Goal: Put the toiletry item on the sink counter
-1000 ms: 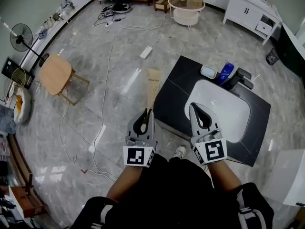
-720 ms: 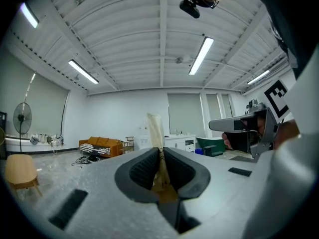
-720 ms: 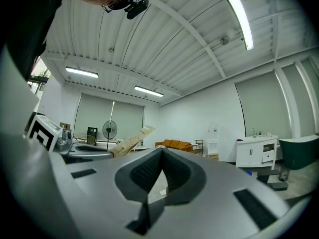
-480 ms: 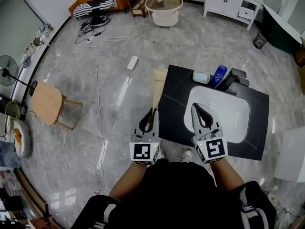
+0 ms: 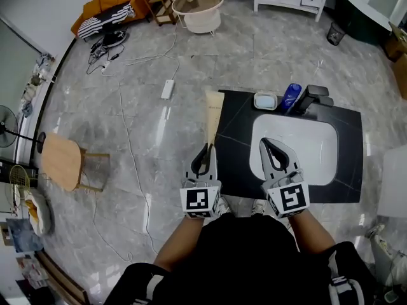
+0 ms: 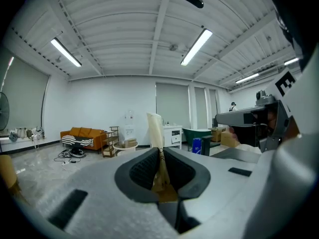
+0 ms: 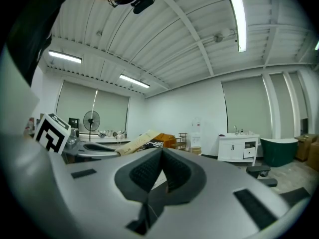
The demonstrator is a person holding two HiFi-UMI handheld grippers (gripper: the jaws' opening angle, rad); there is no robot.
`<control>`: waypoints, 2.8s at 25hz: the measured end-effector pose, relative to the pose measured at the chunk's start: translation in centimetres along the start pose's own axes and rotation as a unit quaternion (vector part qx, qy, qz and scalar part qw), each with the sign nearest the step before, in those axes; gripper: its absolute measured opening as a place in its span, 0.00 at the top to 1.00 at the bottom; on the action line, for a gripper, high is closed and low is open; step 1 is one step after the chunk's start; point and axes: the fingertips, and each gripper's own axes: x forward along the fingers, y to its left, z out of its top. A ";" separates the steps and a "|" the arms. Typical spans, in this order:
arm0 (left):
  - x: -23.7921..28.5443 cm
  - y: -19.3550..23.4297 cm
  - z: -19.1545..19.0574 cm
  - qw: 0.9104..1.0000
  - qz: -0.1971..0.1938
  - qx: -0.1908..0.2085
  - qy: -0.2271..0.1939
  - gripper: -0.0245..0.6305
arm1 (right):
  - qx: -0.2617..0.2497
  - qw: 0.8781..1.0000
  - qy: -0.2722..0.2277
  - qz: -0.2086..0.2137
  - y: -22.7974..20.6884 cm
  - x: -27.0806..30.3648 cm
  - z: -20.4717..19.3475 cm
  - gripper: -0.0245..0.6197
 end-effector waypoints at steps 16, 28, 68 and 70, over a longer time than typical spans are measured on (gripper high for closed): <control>4.9 -1.5 -11.5 0.992 -0.046 -0.015 0.121 0.90 | 0.020 0.997 0.077 -0.014 -1.2 -0.5 -4.8 0.95; 6.3 -1.9 -21.9 0.971 -0.021 -0.031 0.237 0.89 | 0.024 0.995 0.093 -0.035 -3.0 -1.9 -6.1 0.95; -2.4 -3.4 3.7 0.999 -0.020 0.018 -0.038 0.94 | -0.017 0.999 -0.024 -0.029 -2.4 -4.5 1.1 0.95; -2.4 -3.8 3.2 0.999 -0.025 0.018 -0.030 0.94 | -0.023 0.999 -0.021 -0.039 -2.5 -4.9 1.2 0.96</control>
